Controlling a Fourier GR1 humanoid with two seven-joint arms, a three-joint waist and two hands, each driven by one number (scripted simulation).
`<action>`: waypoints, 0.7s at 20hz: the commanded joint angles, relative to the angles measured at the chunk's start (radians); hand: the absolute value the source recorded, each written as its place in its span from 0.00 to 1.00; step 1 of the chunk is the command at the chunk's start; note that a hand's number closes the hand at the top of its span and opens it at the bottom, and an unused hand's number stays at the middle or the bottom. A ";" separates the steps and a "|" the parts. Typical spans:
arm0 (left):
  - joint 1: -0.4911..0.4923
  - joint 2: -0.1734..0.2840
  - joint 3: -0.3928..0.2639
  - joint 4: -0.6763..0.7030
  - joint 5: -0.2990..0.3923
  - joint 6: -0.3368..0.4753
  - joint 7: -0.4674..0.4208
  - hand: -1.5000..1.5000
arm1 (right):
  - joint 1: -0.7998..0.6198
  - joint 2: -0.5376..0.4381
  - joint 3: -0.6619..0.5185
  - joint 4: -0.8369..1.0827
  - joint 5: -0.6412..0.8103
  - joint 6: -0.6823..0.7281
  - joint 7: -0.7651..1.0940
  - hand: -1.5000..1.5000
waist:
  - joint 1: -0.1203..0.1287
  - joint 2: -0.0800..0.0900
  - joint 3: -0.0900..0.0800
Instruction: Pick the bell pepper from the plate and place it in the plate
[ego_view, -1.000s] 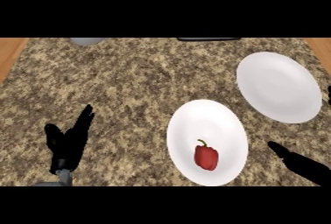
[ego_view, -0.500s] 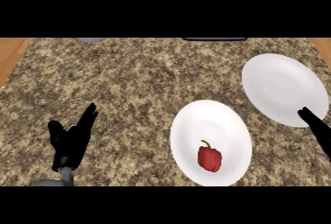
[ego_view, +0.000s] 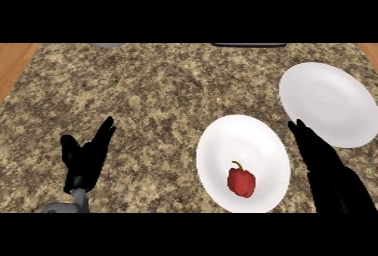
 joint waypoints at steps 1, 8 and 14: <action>0.015 -0.024 -0.014 -0.025 0.010 0.002 0.050 0.50 | -0.050 0.045 0.009 0.012 0.022 0.122 0.141 0.00 | -0.010 0.002 -0.004; 0.008 0.005 0.024 0.041 0.028 -0.063 -0.006 0.50 | -0.091 0.279 0.100 0.231 0.105 0.092 0.139 0.00 | -0.009 0.005 -0.004; 0.069 -0.047 -0.008 0.033 -0.005 -0.041 -0.046 0.50 | -0.035 0.360 0.157 0.247 0.217 0.090 0.128 0.00 | -0.014 0.002 -0.003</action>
